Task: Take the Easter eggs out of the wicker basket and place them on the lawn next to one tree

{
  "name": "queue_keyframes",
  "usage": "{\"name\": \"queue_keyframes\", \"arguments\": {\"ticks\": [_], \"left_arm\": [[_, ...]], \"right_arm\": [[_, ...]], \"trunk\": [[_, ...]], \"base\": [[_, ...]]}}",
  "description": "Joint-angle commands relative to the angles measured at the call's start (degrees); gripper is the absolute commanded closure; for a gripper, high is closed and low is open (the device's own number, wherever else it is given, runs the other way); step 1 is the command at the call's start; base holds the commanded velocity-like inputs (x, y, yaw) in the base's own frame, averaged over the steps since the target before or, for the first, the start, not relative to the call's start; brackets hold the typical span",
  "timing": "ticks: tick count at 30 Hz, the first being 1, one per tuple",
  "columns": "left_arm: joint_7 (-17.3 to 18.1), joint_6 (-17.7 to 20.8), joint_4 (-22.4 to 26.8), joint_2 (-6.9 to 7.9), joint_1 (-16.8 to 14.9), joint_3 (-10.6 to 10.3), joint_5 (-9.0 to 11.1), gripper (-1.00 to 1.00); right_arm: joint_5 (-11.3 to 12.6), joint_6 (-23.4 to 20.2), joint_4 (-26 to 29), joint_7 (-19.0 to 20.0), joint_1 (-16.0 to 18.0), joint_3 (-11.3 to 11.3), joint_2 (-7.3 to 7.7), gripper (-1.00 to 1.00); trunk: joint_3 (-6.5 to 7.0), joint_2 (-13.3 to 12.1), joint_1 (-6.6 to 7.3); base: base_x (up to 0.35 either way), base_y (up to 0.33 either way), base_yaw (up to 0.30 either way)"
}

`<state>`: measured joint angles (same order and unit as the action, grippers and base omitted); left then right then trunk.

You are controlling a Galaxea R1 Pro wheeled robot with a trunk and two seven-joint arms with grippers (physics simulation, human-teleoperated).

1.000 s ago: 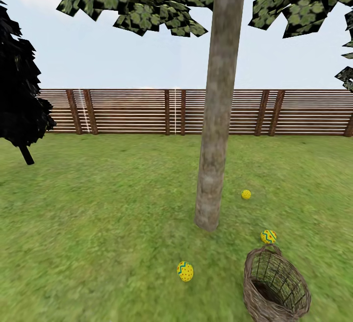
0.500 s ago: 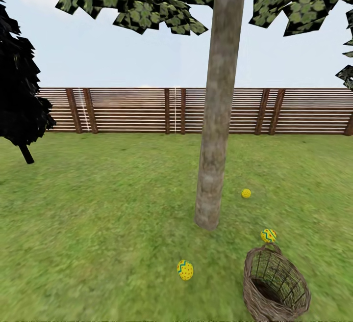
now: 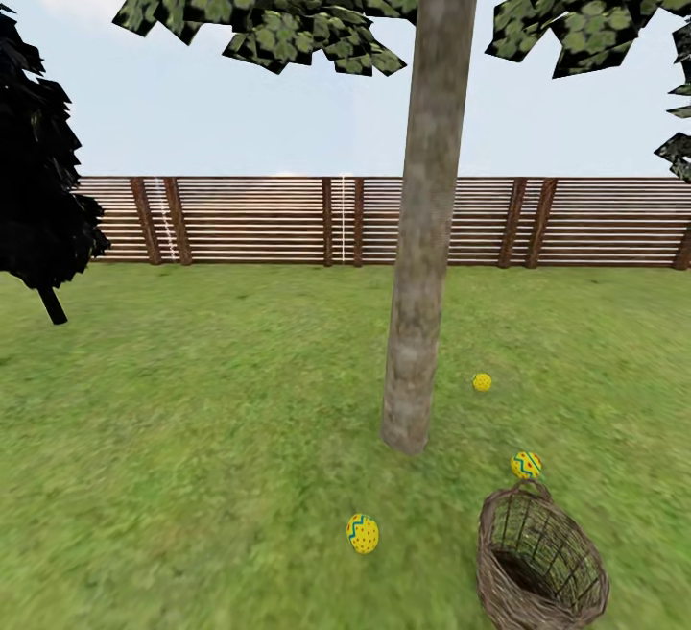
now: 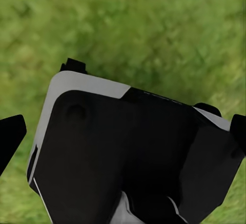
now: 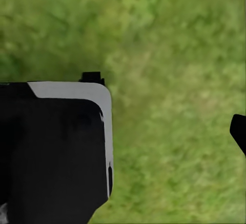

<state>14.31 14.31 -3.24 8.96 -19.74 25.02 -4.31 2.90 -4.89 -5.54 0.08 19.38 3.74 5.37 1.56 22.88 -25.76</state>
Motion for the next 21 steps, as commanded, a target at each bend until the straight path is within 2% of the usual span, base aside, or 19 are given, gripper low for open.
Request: {"name": "queue_keyframes", "arguments": {"ticks": [1,6,16,21], "left_arm": [[0.11,0.10,-0.10,0.03,-0.04,0.47,-0.44,-1.00],[0.14,0.10,-0.10,0.08,-0.04,0.47,-0.44,-1.00],[0.10,0.10,-0.16,0.17,0.01,0.47,-0.50,-1.00],[0.09,-1.24,-0.17,0.46,3.05,0.47,-0.55,-1.00]], "right_arm": [[0.95,-0.07,-0.09,0.01,0.05,0.39,-0.01,-1.00],[3.04,-0.04,-0.09,0.01,0.05,0.39,0.03,-1.00],[3.34,-0.37,-0.10,0.01,-0.23,0.39,0.02,-1.00],[3.39,-0.08,-0.09,0.01,-3.04,0.45,-0.32,-1.00]], "trunk": [[0.08,0.04,-0.02],[0.55,0.04,-0.02],[1.03,0.04,-0.02],[1.14,0.04,-0.02]], "base": [[0.000,0.000,0.000],[0.000,0.000,0.000],[0.000,0.000,0.000],[0.000,0.000,0.000]]}}
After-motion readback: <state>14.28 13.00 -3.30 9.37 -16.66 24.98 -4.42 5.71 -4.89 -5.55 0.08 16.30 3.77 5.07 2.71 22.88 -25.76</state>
